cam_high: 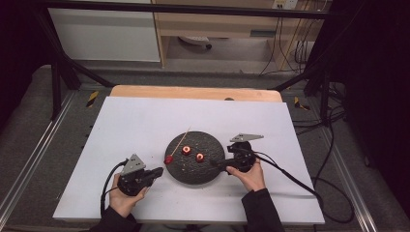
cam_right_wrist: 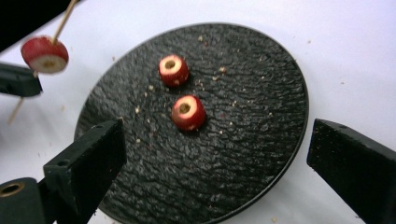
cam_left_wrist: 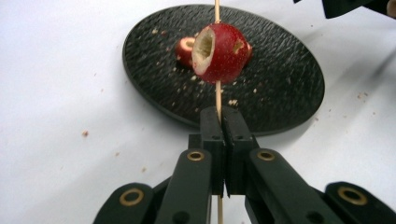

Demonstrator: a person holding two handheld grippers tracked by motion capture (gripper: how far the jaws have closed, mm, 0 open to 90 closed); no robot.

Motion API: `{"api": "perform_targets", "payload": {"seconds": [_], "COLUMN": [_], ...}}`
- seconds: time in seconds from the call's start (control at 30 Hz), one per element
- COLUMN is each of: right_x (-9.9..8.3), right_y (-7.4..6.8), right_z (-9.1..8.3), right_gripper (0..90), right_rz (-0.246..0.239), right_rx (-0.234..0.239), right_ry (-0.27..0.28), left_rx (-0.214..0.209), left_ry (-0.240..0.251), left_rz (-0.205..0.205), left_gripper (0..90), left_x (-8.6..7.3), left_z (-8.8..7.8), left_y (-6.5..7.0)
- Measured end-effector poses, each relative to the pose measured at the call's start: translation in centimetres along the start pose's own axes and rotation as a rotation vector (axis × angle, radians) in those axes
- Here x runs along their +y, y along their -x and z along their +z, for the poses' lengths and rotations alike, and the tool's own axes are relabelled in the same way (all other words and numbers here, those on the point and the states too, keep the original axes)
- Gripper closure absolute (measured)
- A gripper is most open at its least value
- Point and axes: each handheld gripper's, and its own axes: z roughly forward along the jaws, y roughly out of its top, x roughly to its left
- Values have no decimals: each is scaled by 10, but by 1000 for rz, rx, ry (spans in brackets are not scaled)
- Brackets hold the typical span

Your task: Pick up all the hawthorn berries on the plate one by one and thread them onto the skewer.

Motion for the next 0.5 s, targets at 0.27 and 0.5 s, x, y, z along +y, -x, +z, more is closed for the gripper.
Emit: {"api": "perform_targets", "payload": {"seconds": [0.27, 0.5], "right_x": [10, 18], "right_y": [-5, -8], "right_z": [8, 16], "right_gripper": [50, 54], "right_rz": [-59, -108], "right_rx": [-1, -19], "right_ry": [-91, -182], "left_rx": [-12, -5], "left_ry": [-21, -37], "left_rz": [15, 14], "left_gripper": [884, 884], "left_x": [-11, -15], "left_z": [-7, -8], "left_y": [-5, -9]}}
